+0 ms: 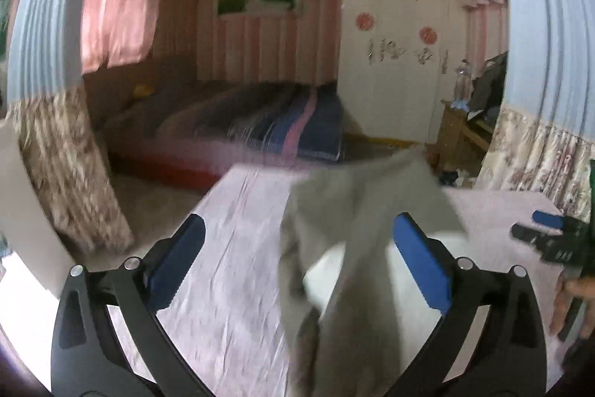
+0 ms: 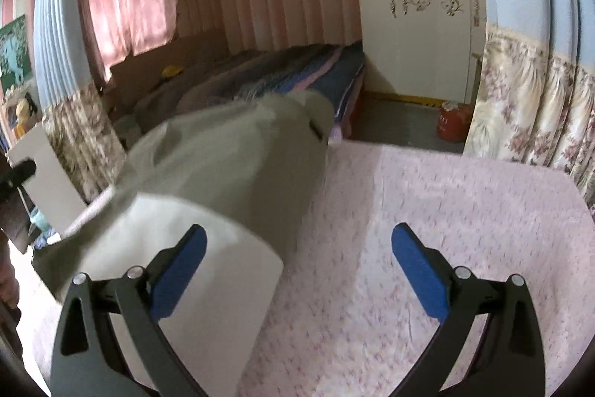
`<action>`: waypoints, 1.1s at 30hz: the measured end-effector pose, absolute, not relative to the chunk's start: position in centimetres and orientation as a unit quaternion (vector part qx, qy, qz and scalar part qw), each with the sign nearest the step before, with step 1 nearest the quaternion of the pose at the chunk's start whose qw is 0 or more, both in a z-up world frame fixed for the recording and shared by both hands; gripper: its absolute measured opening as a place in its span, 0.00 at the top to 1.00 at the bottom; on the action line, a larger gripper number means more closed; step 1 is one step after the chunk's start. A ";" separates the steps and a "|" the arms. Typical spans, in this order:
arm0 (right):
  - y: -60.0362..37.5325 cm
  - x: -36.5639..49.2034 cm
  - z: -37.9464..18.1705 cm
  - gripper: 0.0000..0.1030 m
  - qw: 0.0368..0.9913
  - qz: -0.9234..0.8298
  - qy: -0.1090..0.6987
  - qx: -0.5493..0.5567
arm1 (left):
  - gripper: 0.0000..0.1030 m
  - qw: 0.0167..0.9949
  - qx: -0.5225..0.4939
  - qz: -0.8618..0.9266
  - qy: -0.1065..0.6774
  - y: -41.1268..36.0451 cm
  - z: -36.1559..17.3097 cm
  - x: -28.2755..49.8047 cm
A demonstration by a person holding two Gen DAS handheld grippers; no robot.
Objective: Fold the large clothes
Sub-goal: 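Release the jacket with both grippers and pat the folded bundle down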
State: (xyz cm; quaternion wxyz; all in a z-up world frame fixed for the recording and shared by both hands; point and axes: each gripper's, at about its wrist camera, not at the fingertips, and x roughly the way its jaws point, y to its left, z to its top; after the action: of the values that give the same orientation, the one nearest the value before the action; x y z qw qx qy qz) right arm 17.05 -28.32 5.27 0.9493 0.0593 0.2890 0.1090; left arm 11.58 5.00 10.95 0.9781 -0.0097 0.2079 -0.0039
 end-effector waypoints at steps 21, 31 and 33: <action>-21.3 18.1 -2.6 0.02 0.924 0.126 0.350 -0.084 | 0.03 0.931 -0.004 -0.019 0.364 3.4 -3.3 20.0; -25.1 24.5 4.4 0.02 0.967 0.106 0.229 -0.011 | 0.03 0.962 0.074 -0.045 0.258 2.1 7.4 23.4; -25.1 26.7 4.0 0.02 0.968 0.103 0.228 0.002 | 0.03 0.964 0.104 -0.041 0.242 1.3 7.3 25.8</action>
State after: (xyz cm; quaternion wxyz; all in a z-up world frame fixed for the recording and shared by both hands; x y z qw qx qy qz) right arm 26.70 -25.12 4.03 0.9681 0.0020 0.2282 0.1029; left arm 25.79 1.33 7.35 0.9637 0.1043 0.2424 -0.0406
